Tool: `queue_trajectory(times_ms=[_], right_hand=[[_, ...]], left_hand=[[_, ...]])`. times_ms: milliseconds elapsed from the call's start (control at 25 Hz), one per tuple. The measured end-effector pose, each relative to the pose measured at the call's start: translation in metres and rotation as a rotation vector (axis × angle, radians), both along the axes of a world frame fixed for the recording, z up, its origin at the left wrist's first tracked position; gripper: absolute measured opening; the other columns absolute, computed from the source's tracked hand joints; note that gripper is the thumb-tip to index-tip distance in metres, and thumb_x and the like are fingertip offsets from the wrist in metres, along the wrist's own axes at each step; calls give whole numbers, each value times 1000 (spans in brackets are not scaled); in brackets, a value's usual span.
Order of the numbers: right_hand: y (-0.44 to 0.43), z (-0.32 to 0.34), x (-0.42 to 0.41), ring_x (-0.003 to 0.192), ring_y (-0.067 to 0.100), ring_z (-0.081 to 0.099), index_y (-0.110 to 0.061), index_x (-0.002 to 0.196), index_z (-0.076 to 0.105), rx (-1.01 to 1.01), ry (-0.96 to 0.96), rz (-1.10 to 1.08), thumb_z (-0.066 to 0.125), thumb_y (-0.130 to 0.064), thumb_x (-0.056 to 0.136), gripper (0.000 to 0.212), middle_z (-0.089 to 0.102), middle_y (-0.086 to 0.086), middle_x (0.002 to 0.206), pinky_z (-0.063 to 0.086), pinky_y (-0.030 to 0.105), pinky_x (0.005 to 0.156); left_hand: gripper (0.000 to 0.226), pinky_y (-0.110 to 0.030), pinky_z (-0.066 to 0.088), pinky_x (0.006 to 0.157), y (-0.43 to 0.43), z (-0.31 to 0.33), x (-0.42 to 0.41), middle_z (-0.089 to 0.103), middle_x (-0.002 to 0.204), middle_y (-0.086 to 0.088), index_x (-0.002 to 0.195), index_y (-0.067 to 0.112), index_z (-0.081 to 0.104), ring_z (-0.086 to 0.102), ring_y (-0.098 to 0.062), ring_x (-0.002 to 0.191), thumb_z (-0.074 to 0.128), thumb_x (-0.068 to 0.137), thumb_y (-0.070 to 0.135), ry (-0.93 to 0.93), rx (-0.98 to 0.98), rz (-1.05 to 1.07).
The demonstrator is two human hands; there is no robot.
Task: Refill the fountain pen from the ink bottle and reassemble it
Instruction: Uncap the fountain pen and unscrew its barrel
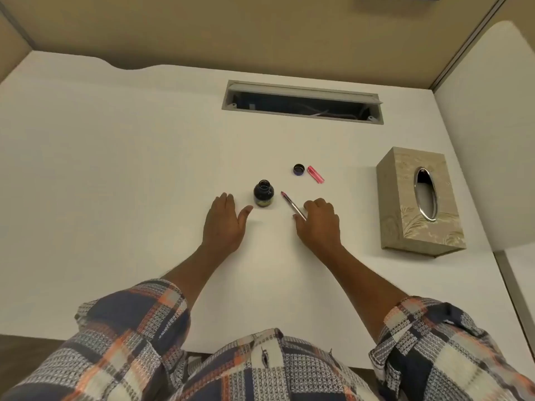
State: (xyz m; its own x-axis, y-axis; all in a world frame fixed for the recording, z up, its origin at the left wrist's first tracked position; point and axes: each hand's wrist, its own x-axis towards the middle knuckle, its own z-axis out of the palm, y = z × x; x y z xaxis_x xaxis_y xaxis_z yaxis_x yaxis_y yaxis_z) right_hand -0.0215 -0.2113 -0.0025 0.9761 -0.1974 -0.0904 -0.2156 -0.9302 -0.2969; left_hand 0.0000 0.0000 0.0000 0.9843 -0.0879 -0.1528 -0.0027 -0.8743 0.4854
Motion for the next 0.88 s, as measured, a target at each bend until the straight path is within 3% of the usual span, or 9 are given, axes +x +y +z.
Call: queue_trajectory(times_ms=[160, 280, 400, 520, 720, 880], right_hand=[[0, -3, -2, 92, 30, 51, -7, 96, 63, 34, -44, -45, 55, -26, 92, 21, 57, 10, 99, 46, 40, 72], [2, -3, -2, 87, 31, 52, -5, 88, 63, 103, -56, -97, 54, -17, 91, 16, 57, 10, 93, 48, 42, 69], [1, 4, 0, 80, 28, 55, -5, 83, 63, 270, -173, -215, 58, -14, 88, 11, 56, 8, 89, 48, 39, 67], [0, 25, 1, 80, 23, 57, -7, 86, 63, 458, -266, -318, 63, -15, 87, 8, 58, 7, 92, 48, 34, 70], [0, 66, -5, 75, 17, 62, -14, 85, 65, 594, -258, -325, 69, -19, 85, 6, 61, -1, 90, 47, 27, 65], [3, 90, -14, 69, 12, 60, -18, 80, 64, 624, -223, -289, 71, -20, 84, 9, 63, -4, 85, 46, 25, 64]], left_hand=[[67, -45, 43, 89, -1, -1, 6, 57, 104, -18, 98, -1, 53, 50, -36, 99, 20, 91, 57, -129, 98, -26], [59, -44, 42, 92, -2, -8, 6, 56, 112, -19, 102, -2, 54, 49, -37, 106, 33, 93, 52, -134, 84, -11], [42, -38, 41, 88, -10, 4, 2, 57, 111, -17, 107, -1, 57, 50, -34, 106, 51, 92, 38, -181, -79, 165], [19, -28, 40, 74, -26, 28, -3, 61, 92, -6, 90, 10, 60, 56, -24, 88, 56, 91, 29, -221, -369, 321], [12, -34, 55, 70, -52, 74, -8, 71, 80, -4, 86, 10, 69, 65, -20, 71, 59, 89, 16, 171, -905, 345], [18, -35, 58, 79, -68, 88, -2, 74, 94, -10, 95, 7, 69, 71, -25, 85, 60, 90, 22, 368, -1121, 362]])
